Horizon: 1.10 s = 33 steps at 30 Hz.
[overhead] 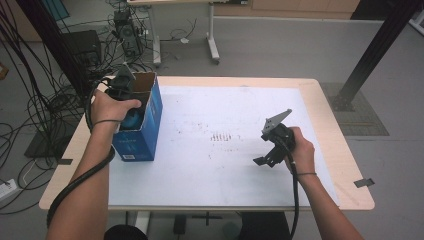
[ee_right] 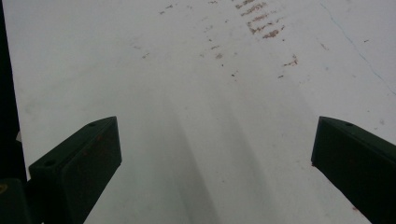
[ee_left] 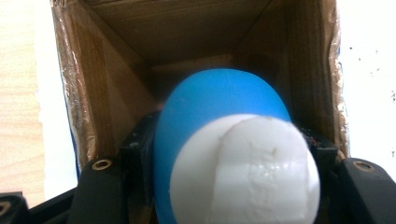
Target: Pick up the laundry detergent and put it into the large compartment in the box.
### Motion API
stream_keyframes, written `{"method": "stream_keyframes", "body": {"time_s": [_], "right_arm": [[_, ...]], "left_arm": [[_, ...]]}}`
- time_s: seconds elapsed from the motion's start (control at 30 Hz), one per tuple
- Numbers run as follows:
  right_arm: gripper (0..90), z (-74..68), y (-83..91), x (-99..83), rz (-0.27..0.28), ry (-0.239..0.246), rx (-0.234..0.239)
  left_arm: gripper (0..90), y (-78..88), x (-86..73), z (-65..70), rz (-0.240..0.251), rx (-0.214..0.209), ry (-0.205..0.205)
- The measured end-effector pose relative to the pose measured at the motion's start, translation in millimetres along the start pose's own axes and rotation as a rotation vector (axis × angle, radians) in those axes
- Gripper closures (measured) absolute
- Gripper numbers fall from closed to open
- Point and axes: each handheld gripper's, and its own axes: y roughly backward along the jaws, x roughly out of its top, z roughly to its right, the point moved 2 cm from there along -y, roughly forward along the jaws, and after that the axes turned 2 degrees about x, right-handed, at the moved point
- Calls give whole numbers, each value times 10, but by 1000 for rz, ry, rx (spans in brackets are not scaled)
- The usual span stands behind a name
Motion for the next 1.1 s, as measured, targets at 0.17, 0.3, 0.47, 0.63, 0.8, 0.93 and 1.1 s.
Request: {"method": "stream_keyframes", "body": {"time_s": [0.17,0.3,0.47,0.63,0.8,0.93,1.1], "right_arm": [[14,1,-1,9,1,1,-1],[14,-1,-4,10,2,2,0],[14,2,-6,11,2,3,2],[14,3,-7,17,0,2,1],[14,2,-11,23,-1,4,2],[14,1,-7,24,-1,4,1],[14,2,-5,19,0,3,1]], "left_arm": [[377,-1,0,3,1,0,0],[377,0,-2,4,3,1,1],[377,1,-3,2,0,0,0],[377,-1,-1,1,2,0,1],[377,0,-2,0,1,0,1],[377,-1,-5,-3,5,-1,2],[377,0,-6,-9,5,-2,3]]}}
